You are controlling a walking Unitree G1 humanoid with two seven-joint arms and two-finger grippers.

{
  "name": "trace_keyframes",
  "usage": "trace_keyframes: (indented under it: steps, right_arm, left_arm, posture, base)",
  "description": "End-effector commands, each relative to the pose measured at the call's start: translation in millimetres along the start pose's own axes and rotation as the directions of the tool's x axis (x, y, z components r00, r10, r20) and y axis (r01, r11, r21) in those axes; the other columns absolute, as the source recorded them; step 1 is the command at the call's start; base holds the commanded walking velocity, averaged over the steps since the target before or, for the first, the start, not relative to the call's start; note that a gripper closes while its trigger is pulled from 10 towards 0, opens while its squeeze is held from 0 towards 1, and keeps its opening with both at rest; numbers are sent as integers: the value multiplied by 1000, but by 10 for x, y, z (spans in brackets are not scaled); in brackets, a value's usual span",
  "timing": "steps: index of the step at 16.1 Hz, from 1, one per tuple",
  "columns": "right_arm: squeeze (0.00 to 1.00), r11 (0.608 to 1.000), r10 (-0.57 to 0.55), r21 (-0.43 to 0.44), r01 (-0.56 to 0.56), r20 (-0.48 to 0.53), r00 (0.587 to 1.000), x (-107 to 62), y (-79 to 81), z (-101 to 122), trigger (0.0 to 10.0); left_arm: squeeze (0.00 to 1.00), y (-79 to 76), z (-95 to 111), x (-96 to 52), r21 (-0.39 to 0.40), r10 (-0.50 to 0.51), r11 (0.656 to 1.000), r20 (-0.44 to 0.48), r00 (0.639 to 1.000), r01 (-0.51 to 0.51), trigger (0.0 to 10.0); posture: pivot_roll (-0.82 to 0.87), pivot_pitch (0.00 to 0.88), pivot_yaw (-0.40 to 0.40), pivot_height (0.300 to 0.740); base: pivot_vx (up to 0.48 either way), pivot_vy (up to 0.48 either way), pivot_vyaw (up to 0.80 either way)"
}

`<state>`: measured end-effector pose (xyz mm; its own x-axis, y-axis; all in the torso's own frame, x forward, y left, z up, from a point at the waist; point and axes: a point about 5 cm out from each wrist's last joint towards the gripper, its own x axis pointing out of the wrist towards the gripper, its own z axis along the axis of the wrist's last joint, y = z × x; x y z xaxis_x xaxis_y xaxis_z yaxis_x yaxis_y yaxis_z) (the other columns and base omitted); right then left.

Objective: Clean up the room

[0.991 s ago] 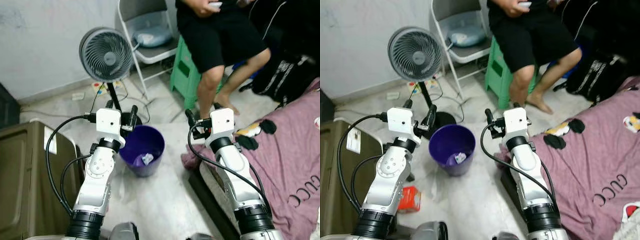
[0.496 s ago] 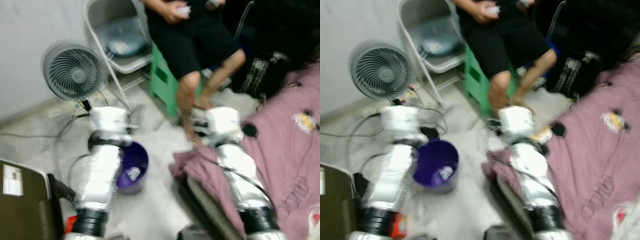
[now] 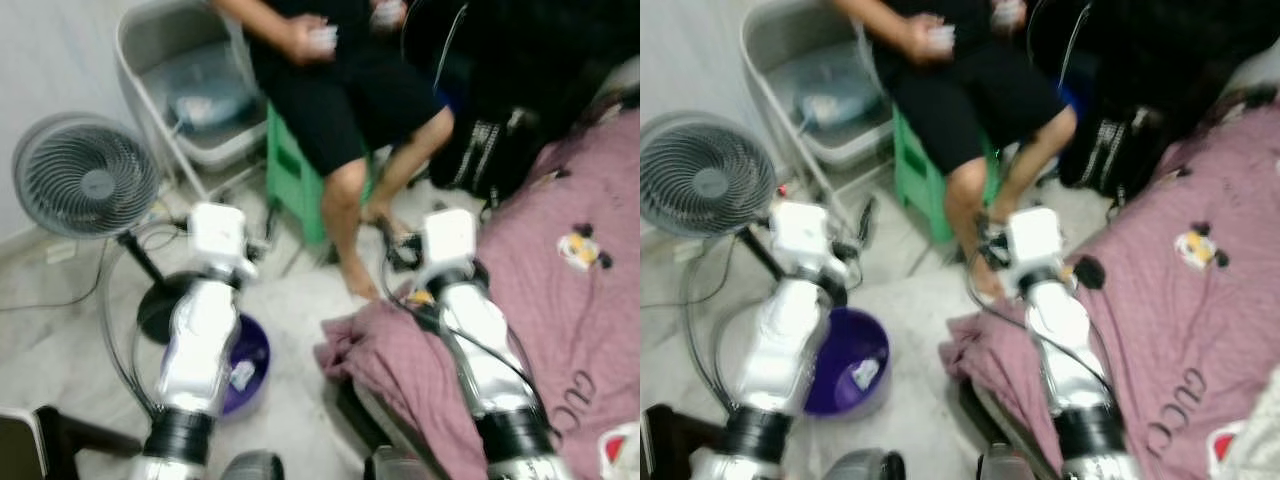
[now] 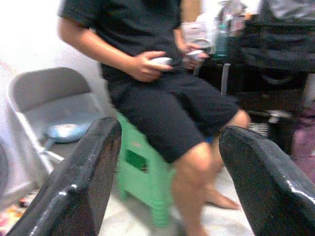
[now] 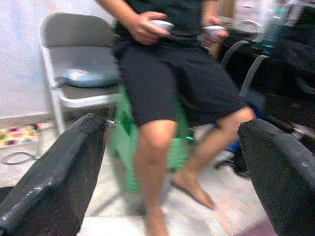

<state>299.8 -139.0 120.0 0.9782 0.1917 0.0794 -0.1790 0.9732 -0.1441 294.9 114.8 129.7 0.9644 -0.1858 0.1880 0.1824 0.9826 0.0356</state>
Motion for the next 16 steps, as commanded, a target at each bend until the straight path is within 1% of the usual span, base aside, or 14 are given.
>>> trace_keyframes:
  steps: [1, 4, 5, 16]
  right_arm:
    - [0, 999, 25, 19, -26, 18, 1000, 15, 101, 42, 10000]
    - [0, 1000, 23, 6, -23, 23, 999, 11, 101, 45, 10000]
    - [0, 1000, 24, 6, -24, 25, 999, 11, 102, 47, 10000]
    - [0, 999, 34, 7, -35, 42, 999, 31, 121, 76, 10000]
  left_arm:
    - [0, 120, -44, -46, 22, 36, 999, -25, 999, -35, 10000]
    - [0, 124, -46, -49, 26, 36, 999, -26, 999, -35, 10000]
    - [0, 123, -47, -47, 26, 35, 999, -27, 999, -34, 10000]
    - [0, 114, -20, -23, 47, 41, 998, -7, 999, -41, 10000]
  posture:
    - [-91, 74, 27, 740]
    - [-91, 76, 30, 740]
    - [-91, 76, 30, 740]
    - [-91, 59, 33, 740]
  base:
    - [0, 0, 0]
    - [0, 0, 0]
    - [0, 0, 488]
    - [0, 0, 800]
